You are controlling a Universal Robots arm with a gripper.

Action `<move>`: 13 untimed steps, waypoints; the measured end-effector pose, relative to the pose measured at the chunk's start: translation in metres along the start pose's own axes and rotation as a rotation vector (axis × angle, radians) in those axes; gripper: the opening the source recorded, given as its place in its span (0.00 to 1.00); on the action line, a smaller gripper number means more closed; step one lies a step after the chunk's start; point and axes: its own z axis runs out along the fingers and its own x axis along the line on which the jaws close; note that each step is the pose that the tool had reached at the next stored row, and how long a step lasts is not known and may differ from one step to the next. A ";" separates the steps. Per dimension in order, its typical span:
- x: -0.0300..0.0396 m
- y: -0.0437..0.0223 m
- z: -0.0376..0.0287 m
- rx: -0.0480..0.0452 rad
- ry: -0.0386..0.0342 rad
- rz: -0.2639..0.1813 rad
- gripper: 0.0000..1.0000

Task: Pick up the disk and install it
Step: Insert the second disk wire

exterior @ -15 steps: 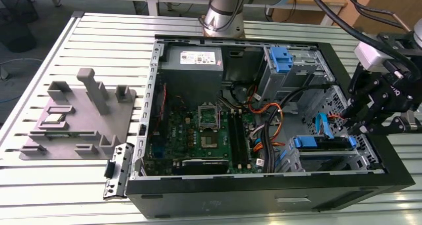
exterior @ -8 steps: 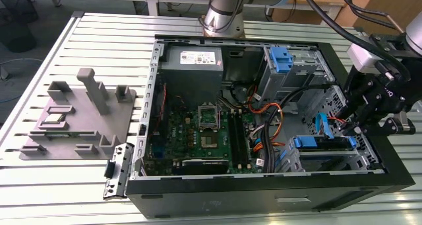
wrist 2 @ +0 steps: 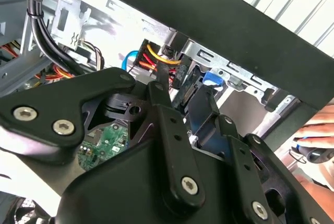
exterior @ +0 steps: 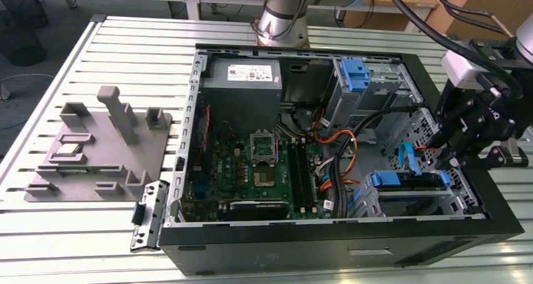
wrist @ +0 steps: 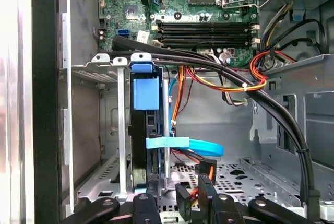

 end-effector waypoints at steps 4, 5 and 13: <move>0.0005 0.0006 -0.0006 0.0028 -0.0001 0.000 0.43; 0.0009 0.0006 -0.0007 0.0028 -0.0001 0.001 0.43; 0.0063 0.0008 -0.0017 0.0043 -0.0003 0.003 0.43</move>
